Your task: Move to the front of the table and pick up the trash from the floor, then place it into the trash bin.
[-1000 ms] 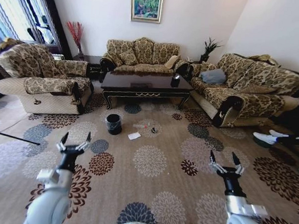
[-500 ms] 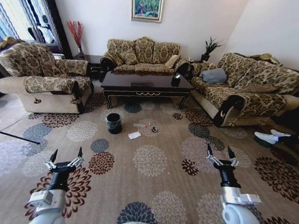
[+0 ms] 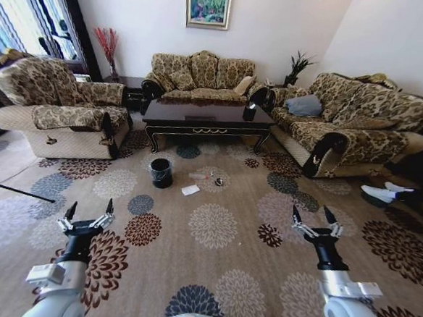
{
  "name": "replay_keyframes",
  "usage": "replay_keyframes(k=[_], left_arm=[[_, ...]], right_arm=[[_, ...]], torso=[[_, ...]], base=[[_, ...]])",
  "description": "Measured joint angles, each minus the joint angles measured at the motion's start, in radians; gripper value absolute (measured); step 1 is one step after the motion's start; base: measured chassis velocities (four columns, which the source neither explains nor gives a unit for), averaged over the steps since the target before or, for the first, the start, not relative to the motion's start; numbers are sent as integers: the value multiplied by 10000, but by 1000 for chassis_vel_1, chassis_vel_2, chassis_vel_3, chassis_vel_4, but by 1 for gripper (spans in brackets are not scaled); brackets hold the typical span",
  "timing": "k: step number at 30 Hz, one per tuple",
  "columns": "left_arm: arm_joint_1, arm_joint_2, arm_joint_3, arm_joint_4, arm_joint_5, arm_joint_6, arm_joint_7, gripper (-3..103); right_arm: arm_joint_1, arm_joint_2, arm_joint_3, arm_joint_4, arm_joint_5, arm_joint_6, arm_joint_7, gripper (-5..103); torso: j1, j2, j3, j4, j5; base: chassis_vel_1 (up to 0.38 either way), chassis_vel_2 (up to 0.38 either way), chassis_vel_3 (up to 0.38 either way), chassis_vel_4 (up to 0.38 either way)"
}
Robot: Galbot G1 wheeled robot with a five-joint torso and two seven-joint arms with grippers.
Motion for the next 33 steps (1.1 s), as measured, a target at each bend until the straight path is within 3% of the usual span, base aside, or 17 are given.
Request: replay_keyframes(k=[9,33], left_arm=[[-161,322,-118,-282,-322,356,1,100],[-321,326,-61,-345,-325,507,8,100]], right_arm=[[-272,161,261,462,194,-12,36,100],[-464,389,248,441,218,-12,33,100]], torso=[[-193,-432,-242,0,2],[-694,-1573,-880,0,2]], base=[[0,0,0,0],[0,0,0,0]])
